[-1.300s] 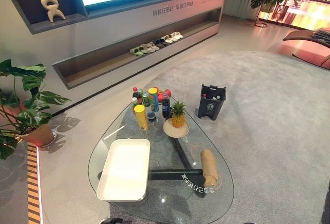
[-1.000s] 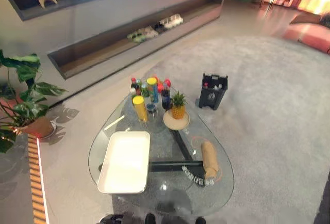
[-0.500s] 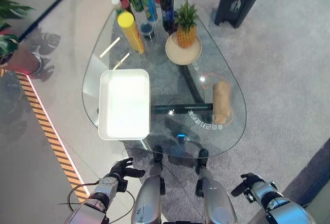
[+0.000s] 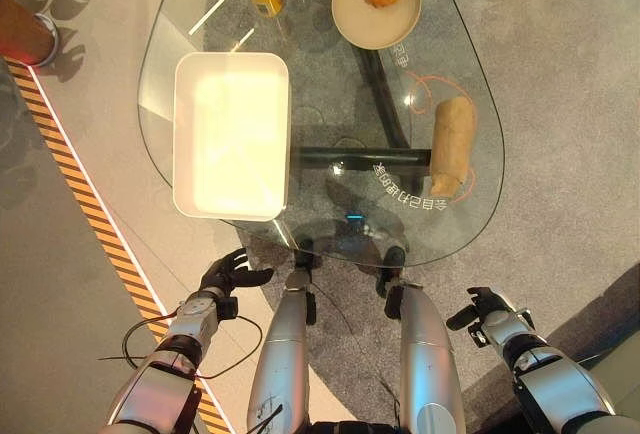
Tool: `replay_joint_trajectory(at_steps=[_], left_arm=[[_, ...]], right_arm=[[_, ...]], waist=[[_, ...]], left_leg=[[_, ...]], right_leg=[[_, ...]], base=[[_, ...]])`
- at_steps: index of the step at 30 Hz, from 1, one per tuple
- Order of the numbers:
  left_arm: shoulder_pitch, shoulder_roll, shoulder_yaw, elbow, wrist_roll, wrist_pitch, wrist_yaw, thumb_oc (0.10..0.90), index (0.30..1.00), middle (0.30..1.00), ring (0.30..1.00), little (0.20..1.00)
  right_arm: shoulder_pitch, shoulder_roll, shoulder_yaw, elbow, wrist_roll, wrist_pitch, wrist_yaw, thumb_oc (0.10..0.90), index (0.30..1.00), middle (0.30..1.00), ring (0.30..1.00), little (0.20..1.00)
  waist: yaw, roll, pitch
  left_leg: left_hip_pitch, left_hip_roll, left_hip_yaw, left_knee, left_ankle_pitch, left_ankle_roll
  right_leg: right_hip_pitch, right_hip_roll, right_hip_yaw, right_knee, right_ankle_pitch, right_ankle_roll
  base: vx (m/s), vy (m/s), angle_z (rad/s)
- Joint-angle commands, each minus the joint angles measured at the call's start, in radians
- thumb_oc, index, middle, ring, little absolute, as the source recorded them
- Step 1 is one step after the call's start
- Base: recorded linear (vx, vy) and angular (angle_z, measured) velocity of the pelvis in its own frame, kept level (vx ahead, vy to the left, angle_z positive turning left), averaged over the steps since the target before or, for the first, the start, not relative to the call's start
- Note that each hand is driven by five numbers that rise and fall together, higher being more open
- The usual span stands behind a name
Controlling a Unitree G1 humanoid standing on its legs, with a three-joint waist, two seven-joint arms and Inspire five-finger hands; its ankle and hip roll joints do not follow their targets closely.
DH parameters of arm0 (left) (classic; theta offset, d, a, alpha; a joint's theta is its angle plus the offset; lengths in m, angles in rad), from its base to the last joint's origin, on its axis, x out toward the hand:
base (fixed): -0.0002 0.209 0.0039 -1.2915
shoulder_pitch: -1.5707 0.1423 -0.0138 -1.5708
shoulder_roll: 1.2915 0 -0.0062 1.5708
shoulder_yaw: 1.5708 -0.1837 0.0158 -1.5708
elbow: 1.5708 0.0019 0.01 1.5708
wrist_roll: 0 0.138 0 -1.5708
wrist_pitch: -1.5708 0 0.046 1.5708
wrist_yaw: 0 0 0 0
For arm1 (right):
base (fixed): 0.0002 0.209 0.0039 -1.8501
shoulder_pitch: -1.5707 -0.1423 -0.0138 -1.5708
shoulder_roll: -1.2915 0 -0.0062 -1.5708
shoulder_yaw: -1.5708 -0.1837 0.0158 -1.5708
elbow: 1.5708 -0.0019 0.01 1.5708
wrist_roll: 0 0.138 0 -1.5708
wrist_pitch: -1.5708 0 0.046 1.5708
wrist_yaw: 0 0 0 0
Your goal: Wipe the table with a cloth and put it in the basket.
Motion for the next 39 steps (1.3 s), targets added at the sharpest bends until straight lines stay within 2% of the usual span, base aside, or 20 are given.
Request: replay_joint_trajectory(at_steps=[1, 19, 26, 30, 34, 35, 37, 39], left_arm=[[0.071, 0.016, 0.041, 0.006, -0.028, -0.016, 0.014, 0.8, 0.9, 0.9, 0.9, 0.9], [0.093, 0.011, 0.054, 0.022, -0.054, -0.047, 0.028, 0.8, 0.9, 0.9, 0.9, 0.9], [0.087, 0.015, 0.049, 0.024, -0.052, -0.045, 0.019, 0.8, 0.9, 0.9, 0.9, 0.9], [0.093, 0.018, 0.046, 0.035, -0.053, -0.051, 0.008, 0.8, 0.9, 0.9, 0.9, 0.9], [0.106, 0.022, 0.046, 0.033, -0.053, -0.051, 0.011, 0.8, 0.9, 0.9, 0.9, 0.9], [0.106, 0.022, 0.046, 0.034, -0.053, -0.051, 0.011, 0.8, 0.9, 0.9, 0.9, 0.9], [0.104, 0.024, 0.041, 0.038, -0.057, -0.055, 0.013, 0.8, 0.9, 0.9, 0.9, 0.9], [0.1, 0.026, 0.038, 0.043, -0.059, -0.055, 0.011, 0.8, 0.9, 0.9, 0.9, 0.9]], right_arm=[[0.094, -0.06, 0.008, 0.002, -0.008, 0.003, -0.038, 0.8, 0.9, 0.9, 0.9, 0.9], [0.119, -0.065, -0.008, 0.017, -0.007, -0.04, -0.077, 0.8, 0.9, 0.9, 0.9, 0.9], [0.108, -0.076, -0.04, 0.021, 0.084, -0.083, -0.15, 0.8, 0.9, 0.9, 0.9, 0.9], [0.095, -0.115, -0.108, 0.028, 0.204, -0.154, -0.218, 0.8, 0.9, 0.9, 0.9, 0.9], [0.056, -0.173, -0.205, -0.002, 0.319, -0.258, -0.328, 0.8, 0.9, 0.9, 0.9, 0.9], [0.054, -0.175, -0.207, -0.003, 0.323, -0.26, -0.33, 0.8, 0.9, 0.9, 0.9, 0.9], [0.01, -0.209, -0.246, -0.034, 0.383, -0.317, -0.366, 0.8, 0.9, 0.9, 0.9, 0.9], [-0.013, -0.222, -0.254, -0.054, 0.413, -0.342, -0.385, 0.8, 0.9, 0.9, 0.9, 0.9]], waist=[[0.0, -0.007, -0.016], [-0.001, -0.001, -0.016], [-0.003, -0.002, -0.016], [-0.004, -0.002, -0.016], [0.0, -0.006, -0.016], [0.0, -0.006, -0.016], [0.004, -0.011, -0.016], [0.005, -0.012, -0.016]], left_leg=[[-0.065, -0.018, 0.011, 0.201, -0.121, 0.045], [-0.092, -0.022, 0.01, 0.223, -0.125, 0.036], [-0.105, -0.024, 0.007, 0.249, -0.136, 0.038], [-0.101, -0.024, 0.006, 0.258, -0.14, 0.039], [-0.095, -0.019, 0.001, 0.271, -0.15, 0.043], [-0.095, -0.019, 0.001, 0.272, -0.151, 0.043], [-0.092, -0.016, -0.002, 0.277, -0.155, 0.045], [-0.093, -0.016, -0.004, 0.279, -0.157, 0.047]], right_leg=[[-0.026, 0.023, 0.082, -0.022, 0.067, 0.022], [-0.043, 0.019, 0.071, -0.016, 0.064, 0.01], [-0.053, 0.021, 0.073, 0.005, 0.058, 0.004], [-0.045, 0.021, 0.073, 0.006, 0.059, 0.004], [-0.038, 0.018, 0.076, 0.008, 0.067, 0.01], [-0.038, 0.018, 0.076, 0.008, 0.067, 0.01], [-0.037, 0.017, 0.074, 0.01, 0.071, 0.011], [-0.038, 0.016, 0.074, 0.013, 0.072, 0.012]], base=[[0.04, -0.022, -0.02], [0.01, -0.002, 0.01], [0.01, -0.004, 0.01], [0.02, -0.002, -0.01], [0.03, -0.003, -0.01], [0.0, 0.0, 0.0], [0.02, -0.013, -0.01], [0.0, 0.0, 0.0]])
